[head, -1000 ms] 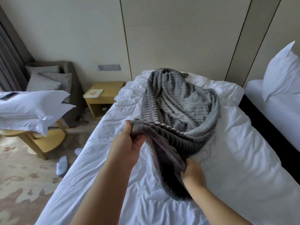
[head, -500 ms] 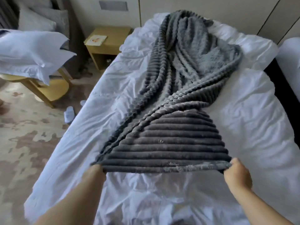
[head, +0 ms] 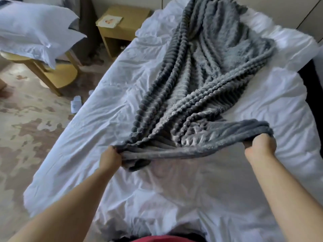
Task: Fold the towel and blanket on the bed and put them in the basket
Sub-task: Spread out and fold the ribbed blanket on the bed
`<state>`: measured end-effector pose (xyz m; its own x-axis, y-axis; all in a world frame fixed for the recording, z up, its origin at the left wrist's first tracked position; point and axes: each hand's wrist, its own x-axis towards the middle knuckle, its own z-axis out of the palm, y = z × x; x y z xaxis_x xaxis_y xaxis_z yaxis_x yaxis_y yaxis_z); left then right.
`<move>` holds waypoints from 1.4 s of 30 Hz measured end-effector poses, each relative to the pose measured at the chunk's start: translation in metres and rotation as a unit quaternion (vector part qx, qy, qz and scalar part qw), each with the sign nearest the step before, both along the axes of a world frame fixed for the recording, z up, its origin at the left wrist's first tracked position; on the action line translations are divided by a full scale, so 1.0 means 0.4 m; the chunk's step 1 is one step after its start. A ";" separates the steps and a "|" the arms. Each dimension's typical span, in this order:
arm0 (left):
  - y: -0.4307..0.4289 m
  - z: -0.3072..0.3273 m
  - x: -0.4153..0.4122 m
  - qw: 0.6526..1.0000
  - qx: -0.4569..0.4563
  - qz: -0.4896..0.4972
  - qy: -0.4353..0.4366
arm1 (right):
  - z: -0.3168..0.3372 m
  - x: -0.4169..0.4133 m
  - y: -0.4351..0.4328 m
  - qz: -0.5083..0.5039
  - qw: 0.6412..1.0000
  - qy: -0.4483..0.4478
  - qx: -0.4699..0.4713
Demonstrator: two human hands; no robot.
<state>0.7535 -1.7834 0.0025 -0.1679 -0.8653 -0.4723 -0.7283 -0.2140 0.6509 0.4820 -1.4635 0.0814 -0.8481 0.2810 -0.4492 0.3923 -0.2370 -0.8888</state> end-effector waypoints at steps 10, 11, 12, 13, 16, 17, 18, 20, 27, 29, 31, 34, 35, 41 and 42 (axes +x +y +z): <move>-0.042 -0.001 0.039 0.873 0.315 0.334 0.164 | -0.100 0.024 0.150 0.562 0.610 -0.059 0.555; -0.052 0.004 0.044 0.890 0.320 0.276 0.172 | -0.103 0.014 0.175 0.554 0.607 -0.068 0.565; -0.065 0.016 0.046 0.905 0.328 0.204 0.178 | -0.100 0.001 0.195 0.521 0.624 -0.068 0.578; -0.079 0.029 0.044 0.915 0.335 0.135 0.181 | -0.094 -0.023 0.217 0.474 0.651 -0.054 0.591; -0.129 0.071 0.013 0.938 0.272 0.085 0.199 | -0.015 -0.100 0.235 0.263 0.800 0.032 0.538; -0.141 0.084 -0.004 0.945 0.230 0.116 0.201 | 0.007 -0.117 0.236 0.192 0.834 0.072 0.511; -0.142 0.100 -0.024 0.950 0.194 0.153 0.192 | 0.024 -0.116 0.224 0.133 0.868 0.093 0.470; -0.130 0.119 -0.057 0.939 0.164 0.231 0.196 | 0.039 -0.087 0.185 0.012 0.928 0.108 0.356; -0.132 0.086 -0.059 0.932 0.126 0.264 0.213 | 0.036 -0.072 0.174 -0.096 0.992 -0.065 0.048; -0.121 0.066 -0.040 0.958 0.121 0.206 0.155 | 0.013 -0.049 0.158 0.056 0.961 -0.063 0.263; -0.116 0.030 -0.010 0.991 0.120 0.062 0.018 | -0.001 -0.017 0.143 0.251 0.884 -0.045 0.391; -0.104 0.043 -0.011 0.973 0.197 -0.091 -0.081 | 0.022 0.005 0.134 0.573 0.696 -0.172 0.397; -0.109 0.063 -0.029 0.974 0.213 -0.073 -0.018 | 0.038 -0.005 0.129 0.602 0.684 -0.187 0.368; -0.130 0.047 -0.087 0.994 -0.017 0.074 0.082 | 0.069 -0.040 0.107 0.026 0.855 0.268 0.443; -0.109 0.008 -0.058 0.999 0.009 -0.023 -0.026 | 0.013 -0.002 0.114 0.077 0.830 0.249 0.494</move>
<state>0.7301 -1.8269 0.0056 -0.1817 -0.8487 -0.4968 -0.7709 -0.1907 0.6078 0.4814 -1.4181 0.0866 -0.9194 0.1755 0.3519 -0.1228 0.7219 -0.6810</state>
